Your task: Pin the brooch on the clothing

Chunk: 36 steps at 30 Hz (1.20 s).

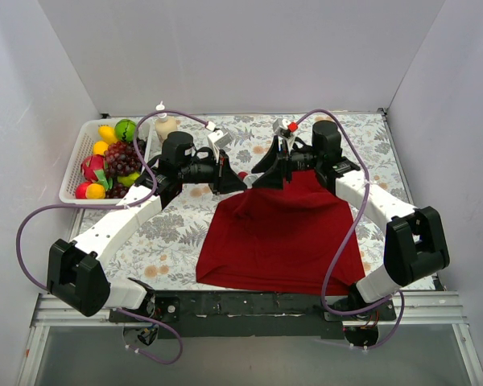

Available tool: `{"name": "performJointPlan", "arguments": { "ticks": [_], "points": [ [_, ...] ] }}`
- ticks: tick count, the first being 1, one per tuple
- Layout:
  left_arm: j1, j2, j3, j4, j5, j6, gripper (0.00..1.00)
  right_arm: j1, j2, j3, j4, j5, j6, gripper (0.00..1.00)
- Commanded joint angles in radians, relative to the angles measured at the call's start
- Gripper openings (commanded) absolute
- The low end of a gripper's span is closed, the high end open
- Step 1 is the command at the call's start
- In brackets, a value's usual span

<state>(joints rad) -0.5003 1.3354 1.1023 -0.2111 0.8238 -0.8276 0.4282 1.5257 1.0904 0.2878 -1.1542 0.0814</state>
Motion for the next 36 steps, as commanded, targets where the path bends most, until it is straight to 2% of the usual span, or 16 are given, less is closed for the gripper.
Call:
{"name": "performJointPlan", "arguments": {
  "ticks": [1,5,12,20,36],
  "points": [
    [-0.004,-0.031,0.051,0.033,0.018,0.012,0.0,0.024,-0.006,0.039,0.034,-0.029,0.011,0.66],
    [-0.004,-0.03,0.053,0.035,0.018,0.01,0.0,0.026,-0.004,0.039,0.034,-0.032,0.011,0.68],
    [-0.004,-0.03,0.057,0.022,0.018,0.016,0.0,0.027,-0.002,0.046,0.03,-0.048,0.005,0.66],
    [-0.004,-0.047,0.056,0.007,0.028,0.024,0.0,0.0,-0.018,0.065,0.019,-0.091,-0.006,0.7],
    [-0.004,-0.036,0.059,0.006,0.024,0.024,0.0,0.006,0.004,0.052,0.056,-0.099,0.047,0.62]
  ]
}}
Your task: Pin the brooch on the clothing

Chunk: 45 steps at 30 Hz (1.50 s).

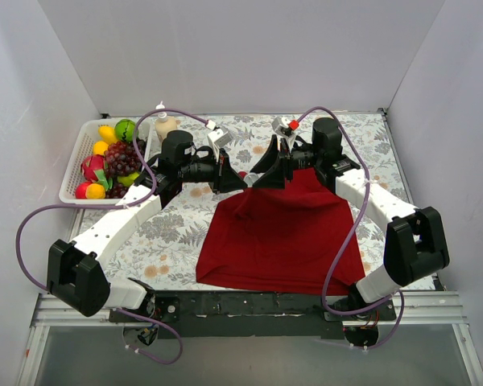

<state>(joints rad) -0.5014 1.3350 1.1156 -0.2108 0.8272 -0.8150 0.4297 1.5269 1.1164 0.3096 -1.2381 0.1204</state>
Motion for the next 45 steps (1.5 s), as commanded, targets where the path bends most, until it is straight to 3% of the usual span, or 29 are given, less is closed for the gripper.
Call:
{"name": "performJointPlan", "arguments": {
  "ticks": [1,18,31,45],
  "points": [
    [-0.003,-0.033,0.046,0.005,0.02,0.013,0.0,0.004,0.006,0.026,0.034,-0.015,0.007,0.6],
    [-0.003,-0.025,0.05,0.005,0.027,0.01,0.0,0.011,0.052,0.048,0.039,0.006,0.028,0.41],
    [-0.003,-0.036,0.047,-0.004,0.021,0.017,0.0,0.011,0.026,0.056,0.071,-0.041,0.053,0.56],
    [-0.003,-0.039,0.052,-0.009,0.018,0.022,0.0,0.007,0.029,0.043,0.097,-0.067,0.078,0.47]
  ]
}}
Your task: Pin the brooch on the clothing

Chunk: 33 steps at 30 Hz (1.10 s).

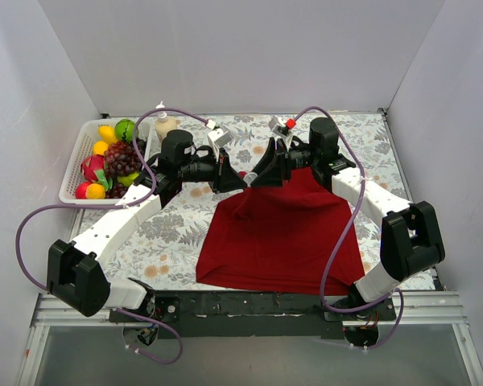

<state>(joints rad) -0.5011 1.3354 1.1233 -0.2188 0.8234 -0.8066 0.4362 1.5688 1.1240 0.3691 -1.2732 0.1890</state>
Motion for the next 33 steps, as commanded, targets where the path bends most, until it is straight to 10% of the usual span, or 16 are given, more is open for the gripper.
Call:
{"name": "performJointPlan", "arguments": {
  "ticks": [1,33],
  "points": [
    [-0.004,-0.041,0.044,-0.001,0.022,0.014,0.0,0.001,-0.012,0.036,0.037,-0.037,0.009,0.46],
    [-0.005,-0.002,0.092,-0.034,0.052,0.014,0.0,0.01,0.043,0.111,-0.079,0.024,-0.02,0.04]
  ]
}}
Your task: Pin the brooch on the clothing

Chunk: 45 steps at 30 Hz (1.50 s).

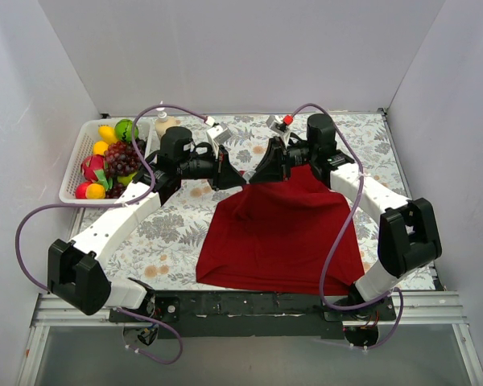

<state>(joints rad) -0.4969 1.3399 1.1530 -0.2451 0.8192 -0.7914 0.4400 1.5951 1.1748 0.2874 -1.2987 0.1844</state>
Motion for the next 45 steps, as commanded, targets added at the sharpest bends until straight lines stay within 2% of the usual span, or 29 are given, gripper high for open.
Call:
{"name": "performJointPlan", "arguments": {
  "ticks": [1,6,10,14,18,26,45],
  "points": [
    [-0.012,-0.004,0.066,-0.013,0.054,0.0,0.0,0.008,0.022,0.069,-0.008,0.053,-0.019,0.03],
    [-0.028,0.016,0.103,-0.063,0.012,0.029,0.0,0.016,0.028,0.108,-0.092,0.108,-0.037,0.01],
    [-0.045,0.019,0.12,-0.088,-0.014,0.044,0.0,0.031,0.054,0.187,-0.27,0.212,-0.123,0.01],
    [-0.054,0.01,0.125,-0.098,-0.037,0.049,0.0,0.032,0.06,0.209,-0.317,0.274,-0.085,0.01],
    [-0.055,-0.008,0.106,-0.097,-0.048,0.047,0.0,0.032,0.043,0.184,-0.298,0.357,-0.013,0.01],
    [-0.055,-0.082,0.016,-0.033,-0.081,0.005,0.0,0.02,-0.007,0.088,-0.123,0.443,0.122,0.01],
    [-0.054,-0.251,-0.18,0.142,-0.164,-0.117,0.0,-0.037,-0.083,-0.079,0.177,0.443,0.346,0.01]
  ]
}}
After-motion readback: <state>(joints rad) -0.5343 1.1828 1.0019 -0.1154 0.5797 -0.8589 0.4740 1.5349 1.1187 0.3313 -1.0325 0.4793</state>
